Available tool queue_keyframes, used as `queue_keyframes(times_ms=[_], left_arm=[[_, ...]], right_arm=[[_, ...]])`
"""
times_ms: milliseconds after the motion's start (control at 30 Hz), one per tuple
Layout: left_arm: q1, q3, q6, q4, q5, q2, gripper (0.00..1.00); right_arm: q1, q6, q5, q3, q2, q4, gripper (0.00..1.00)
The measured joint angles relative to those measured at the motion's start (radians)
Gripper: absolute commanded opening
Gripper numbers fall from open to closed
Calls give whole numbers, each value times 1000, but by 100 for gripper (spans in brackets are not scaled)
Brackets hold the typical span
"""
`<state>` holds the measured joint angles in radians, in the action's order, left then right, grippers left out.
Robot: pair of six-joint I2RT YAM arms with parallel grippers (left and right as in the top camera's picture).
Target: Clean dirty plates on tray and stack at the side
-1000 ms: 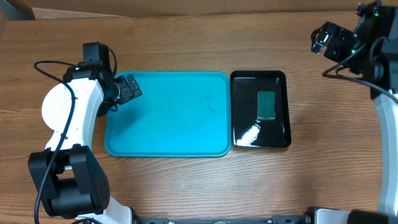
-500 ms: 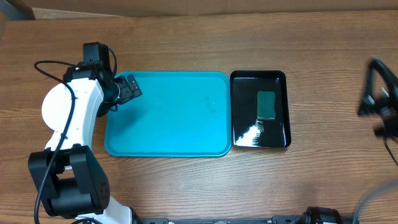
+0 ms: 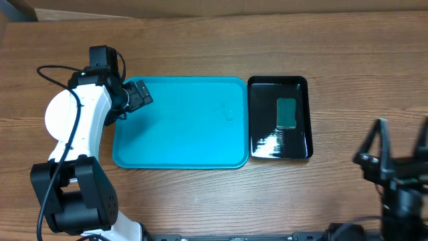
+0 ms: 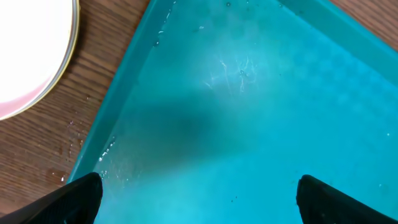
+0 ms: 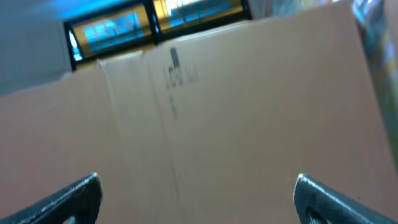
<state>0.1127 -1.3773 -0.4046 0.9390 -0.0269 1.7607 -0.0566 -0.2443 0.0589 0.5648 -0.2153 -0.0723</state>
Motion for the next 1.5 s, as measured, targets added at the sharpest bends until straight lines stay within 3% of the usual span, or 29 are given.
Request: queue_keyframes(times_ms=[233,600,667,967,1167,1500], left_arm=[[0,0,0,0,0,0,100],[0,0,0,0,0,0,100],[0,0,0,0,0,0,100],[0,0,0,0,0,0,100],[0,0,0,0,0,0,100],[0,0,0,0,0,0,100]], right_arm=[[42,-13,-6,-294,80,-211,100],[45,-14,10,-511,201,-194,100],[45,-14,17,-534,201,-186,100],[45,69,57,-547,204,141,100],[45,213,84,-547,204,147,100],[45,259,91,-547,204,147,100]])
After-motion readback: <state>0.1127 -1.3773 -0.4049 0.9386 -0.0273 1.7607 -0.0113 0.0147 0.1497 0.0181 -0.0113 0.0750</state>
